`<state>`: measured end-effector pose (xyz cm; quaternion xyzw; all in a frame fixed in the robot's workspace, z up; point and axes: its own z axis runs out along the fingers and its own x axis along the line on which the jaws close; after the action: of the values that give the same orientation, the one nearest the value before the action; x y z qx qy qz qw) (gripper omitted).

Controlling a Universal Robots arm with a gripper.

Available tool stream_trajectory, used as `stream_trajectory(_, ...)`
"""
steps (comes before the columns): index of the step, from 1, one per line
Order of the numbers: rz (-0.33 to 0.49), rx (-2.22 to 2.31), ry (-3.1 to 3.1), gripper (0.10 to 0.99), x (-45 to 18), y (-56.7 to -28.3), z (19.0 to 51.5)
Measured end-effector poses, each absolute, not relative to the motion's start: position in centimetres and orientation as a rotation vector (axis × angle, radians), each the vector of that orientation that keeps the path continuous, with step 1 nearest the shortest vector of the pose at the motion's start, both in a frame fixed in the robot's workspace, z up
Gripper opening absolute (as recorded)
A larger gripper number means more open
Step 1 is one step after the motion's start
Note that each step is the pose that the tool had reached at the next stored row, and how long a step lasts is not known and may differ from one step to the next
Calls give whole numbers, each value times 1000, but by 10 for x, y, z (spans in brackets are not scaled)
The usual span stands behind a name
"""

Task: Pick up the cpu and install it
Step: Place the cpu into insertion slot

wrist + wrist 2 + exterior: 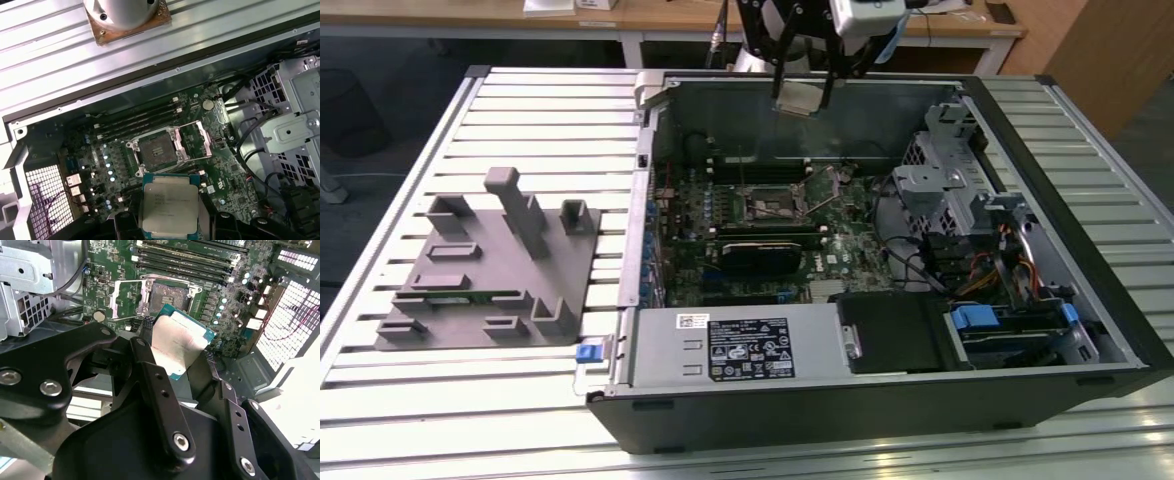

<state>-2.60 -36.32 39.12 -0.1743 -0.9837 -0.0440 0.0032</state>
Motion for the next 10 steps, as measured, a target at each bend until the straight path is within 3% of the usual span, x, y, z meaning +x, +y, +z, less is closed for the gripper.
stream_trajectory(10, -138, -627, -3071, 529, -26, -363, 391)
